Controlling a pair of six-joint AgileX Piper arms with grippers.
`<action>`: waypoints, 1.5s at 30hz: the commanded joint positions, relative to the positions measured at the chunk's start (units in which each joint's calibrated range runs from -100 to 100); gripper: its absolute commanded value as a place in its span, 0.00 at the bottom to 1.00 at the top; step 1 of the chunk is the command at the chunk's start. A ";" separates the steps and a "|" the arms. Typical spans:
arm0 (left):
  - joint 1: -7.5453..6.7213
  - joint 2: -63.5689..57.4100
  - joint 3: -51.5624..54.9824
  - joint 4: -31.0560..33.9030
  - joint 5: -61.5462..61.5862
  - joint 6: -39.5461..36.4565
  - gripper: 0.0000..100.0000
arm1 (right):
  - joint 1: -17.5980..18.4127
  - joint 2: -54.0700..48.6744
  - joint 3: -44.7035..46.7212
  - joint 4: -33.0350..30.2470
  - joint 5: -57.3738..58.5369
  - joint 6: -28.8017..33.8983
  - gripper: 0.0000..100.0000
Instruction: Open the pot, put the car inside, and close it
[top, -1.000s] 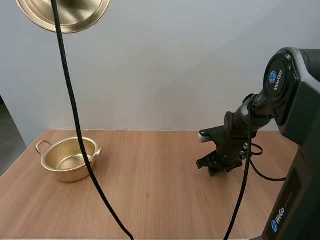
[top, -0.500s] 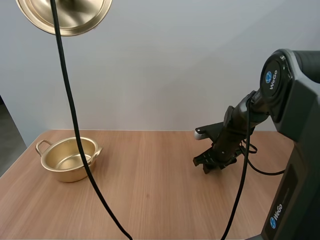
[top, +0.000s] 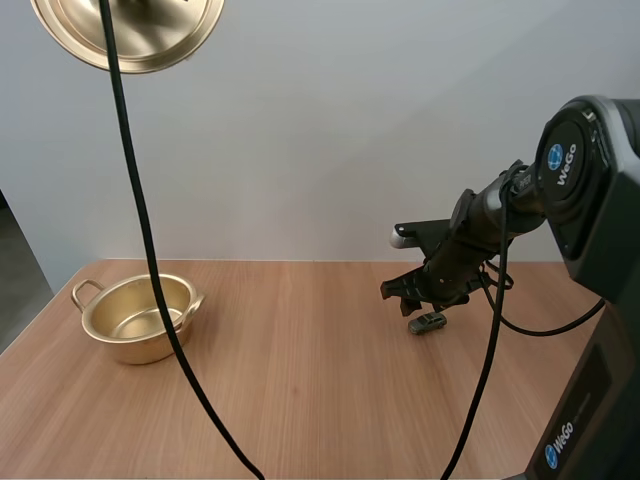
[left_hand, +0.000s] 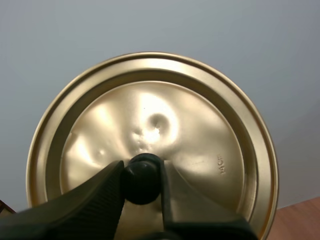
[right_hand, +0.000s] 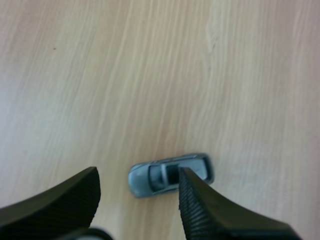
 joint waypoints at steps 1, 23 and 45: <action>0.05 0.09 0.02 0.05 0.23 0.02 0.00 | -0.01 -0.09 -0.04 -2.18 -2.31 1.24 0.79; 0.05 0.09 0.02 0.28 1.32 0.11 0.00 | -0.01 -0.09 -0.04 -7.06 1.46 12.20 0.96; 0.05 0.09 0.02 0.28 5.19 -0.20 0.00 | -0.01 7.46 -0.04 -5.17 -9.59 15.92 0.94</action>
